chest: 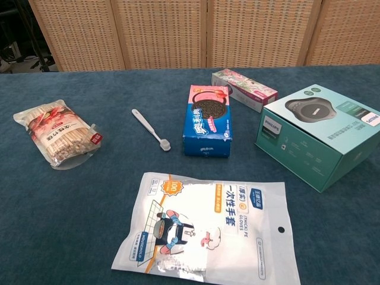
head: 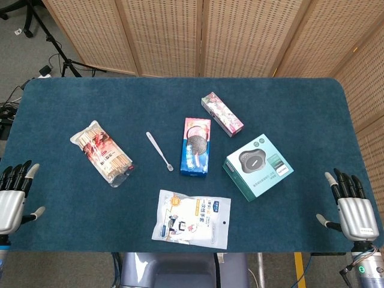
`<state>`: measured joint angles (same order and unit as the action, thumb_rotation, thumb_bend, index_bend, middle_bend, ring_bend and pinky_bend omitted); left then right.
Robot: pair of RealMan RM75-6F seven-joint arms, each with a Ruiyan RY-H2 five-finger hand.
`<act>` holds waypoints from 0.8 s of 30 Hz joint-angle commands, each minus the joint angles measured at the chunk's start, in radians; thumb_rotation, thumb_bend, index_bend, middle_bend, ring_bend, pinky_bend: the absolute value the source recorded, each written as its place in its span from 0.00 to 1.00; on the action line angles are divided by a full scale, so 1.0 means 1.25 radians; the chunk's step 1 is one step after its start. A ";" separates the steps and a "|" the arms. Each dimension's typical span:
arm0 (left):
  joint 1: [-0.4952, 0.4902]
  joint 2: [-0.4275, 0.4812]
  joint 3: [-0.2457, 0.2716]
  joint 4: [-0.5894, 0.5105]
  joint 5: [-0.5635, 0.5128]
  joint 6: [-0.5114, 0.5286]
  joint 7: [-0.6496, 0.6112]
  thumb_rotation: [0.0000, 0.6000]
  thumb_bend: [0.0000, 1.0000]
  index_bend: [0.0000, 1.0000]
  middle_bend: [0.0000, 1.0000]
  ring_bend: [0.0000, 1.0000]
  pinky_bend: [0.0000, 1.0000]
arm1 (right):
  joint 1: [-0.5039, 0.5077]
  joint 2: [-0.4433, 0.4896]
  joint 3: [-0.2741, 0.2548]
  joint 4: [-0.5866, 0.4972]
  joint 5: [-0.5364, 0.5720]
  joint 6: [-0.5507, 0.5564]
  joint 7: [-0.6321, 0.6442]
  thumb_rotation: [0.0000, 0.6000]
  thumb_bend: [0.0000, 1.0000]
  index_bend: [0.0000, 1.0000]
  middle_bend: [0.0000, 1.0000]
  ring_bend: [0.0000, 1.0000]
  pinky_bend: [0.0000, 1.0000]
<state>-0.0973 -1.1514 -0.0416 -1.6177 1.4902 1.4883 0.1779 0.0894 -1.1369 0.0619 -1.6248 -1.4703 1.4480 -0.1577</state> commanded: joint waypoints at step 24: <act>-0.060 -0.002 -0.042 0.023 -0.025 -0.069 -0.039 1.00 0.61 0.00 0.60 0.57 0.40 | 0.003 -0.001 -0.003 -0.005 0.000 -0.007 -0.005 1.00 0.00 0.00 0.00 0.00 0.00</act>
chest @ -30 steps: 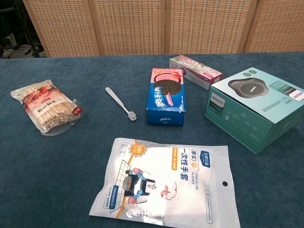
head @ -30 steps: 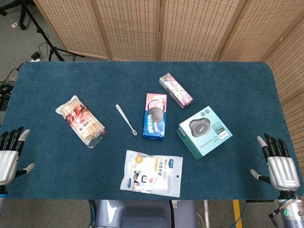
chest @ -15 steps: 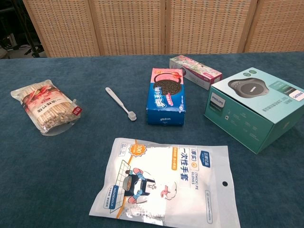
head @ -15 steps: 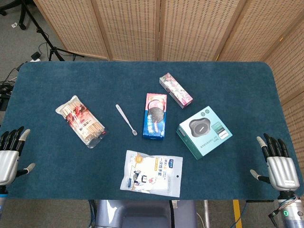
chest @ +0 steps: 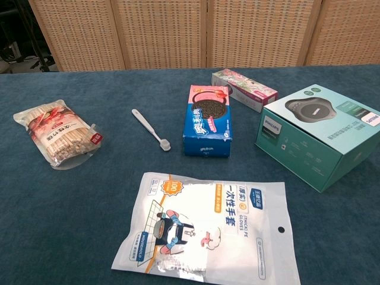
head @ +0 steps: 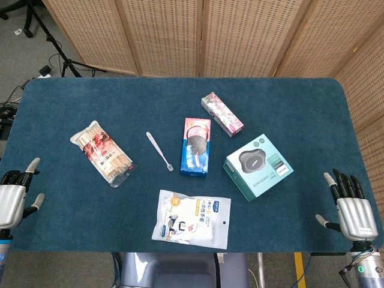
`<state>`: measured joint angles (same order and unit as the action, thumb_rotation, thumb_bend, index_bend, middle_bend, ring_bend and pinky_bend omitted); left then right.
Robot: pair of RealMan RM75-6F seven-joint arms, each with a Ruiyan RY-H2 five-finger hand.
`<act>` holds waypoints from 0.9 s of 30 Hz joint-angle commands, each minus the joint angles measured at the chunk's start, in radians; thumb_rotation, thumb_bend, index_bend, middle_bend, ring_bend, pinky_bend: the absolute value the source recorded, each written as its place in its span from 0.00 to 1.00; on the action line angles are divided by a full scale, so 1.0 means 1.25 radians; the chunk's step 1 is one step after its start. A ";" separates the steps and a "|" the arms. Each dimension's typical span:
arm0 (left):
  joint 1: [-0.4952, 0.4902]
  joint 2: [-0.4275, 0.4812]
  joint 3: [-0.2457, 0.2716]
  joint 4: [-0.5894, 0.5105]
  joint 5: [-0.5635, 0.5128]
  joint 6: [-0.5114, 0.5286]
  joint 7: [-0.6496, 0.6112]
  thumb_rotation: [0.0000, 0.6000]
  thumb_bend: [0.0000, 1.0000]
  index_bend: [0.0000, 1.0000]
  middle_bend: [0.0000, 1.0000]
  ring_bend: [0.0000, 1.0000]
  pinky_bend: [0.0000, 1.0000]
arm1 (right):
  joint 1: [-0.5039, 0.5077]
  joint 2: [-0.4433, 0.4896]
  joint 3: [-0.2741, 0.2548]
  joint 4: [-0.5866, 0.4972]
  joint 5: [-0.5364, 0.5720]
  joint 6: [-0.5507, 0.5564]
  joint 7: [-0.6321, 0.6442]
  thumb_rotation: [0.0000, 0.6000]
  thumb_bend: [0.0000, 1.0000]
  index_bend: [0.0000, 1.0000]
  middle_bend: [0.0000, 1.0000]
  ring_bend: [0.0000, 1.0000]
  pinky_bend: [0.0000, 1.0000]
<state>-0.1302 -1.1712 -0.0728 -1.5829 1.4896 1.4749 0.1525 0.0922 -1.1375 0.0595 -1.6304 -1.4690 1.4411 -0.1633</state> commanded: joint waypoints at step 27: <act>-0.463 0.271 -0.104 0.003 -0.279 -0.950 -0.294 1.00 0.94 0.00 0.66 0.65 0.46 | 0.021 -0.008 -0.004 0.007 0.012 -0.043 -0.001 1.00 0.00 0.00 0.00 0.00 0.00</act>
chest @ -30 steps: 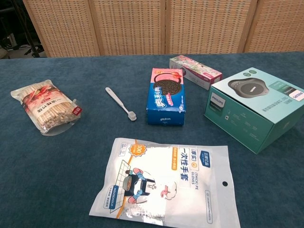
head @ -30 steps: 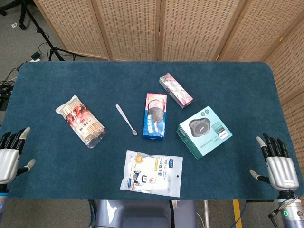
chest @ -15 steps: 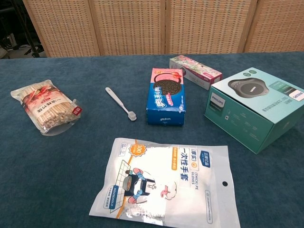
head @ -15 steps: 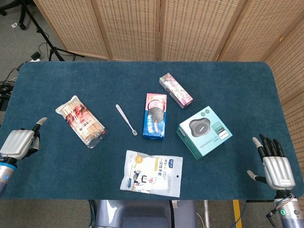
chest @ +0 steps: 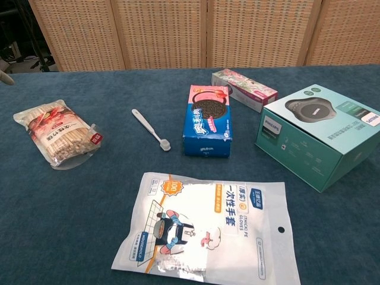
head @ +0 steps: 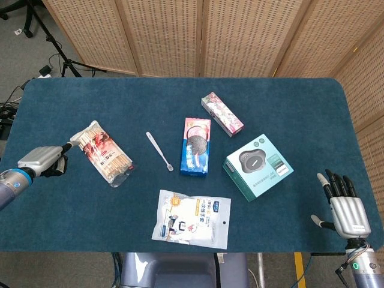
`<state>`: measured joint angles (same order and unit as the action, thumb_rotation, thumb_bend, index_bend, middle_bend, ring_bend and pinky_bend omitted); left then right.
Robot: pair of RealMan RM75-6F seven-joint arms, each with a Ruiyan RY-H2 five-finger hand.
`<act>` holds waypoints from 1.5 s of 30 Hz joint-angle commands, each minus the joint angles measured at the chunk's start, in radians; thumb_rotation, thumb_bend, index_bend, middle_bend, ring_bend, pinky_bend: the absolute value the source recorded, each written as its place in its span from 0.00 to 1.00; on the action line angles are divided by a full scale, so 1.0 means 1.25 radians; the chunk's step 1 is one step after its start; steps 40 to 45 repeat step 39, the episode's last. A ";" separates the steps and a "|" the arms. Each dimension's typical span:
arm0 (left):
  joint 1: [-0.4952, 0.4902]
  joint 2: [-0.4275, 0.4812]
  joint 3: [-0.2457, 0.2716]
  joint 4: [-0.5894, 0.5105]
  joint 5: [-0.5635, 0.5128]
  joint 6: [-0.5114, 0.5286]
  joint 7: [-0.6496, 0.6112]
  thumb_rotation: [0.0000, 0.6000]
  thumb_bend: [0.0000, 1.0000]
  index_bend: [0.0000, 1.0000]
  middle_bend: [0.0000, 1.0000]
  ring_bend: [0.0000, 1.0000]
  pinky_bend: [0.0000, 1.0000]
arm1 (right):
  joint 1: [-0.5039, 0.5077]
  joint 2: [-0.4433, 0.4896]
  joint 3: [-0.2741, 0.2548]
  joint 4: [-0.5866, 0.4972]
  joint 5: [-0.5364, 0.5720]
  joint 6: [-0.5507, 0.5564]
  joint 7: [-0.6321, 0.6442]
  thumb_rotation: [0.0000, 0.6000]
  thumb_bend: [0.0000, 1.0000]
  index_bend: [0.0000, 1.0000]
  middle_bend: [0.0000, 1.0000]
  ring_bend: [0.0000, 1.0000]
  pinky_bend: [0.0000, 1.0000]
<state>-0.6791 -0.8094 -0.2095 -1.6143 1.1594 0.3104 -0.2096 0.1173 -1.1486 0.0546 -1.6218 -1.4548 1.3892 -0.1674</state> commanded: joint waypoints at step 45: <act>-0.217 -0.202 0.251 0.188 -0.255 -0.015 0.112 1.00 0.95 0.00 0.66 0.65 0.46 | 0.003 0.007 -0.008 0.001 -0.010 -0.002 0.025 1.00 0.00 0.00 0.00 0.00 0.00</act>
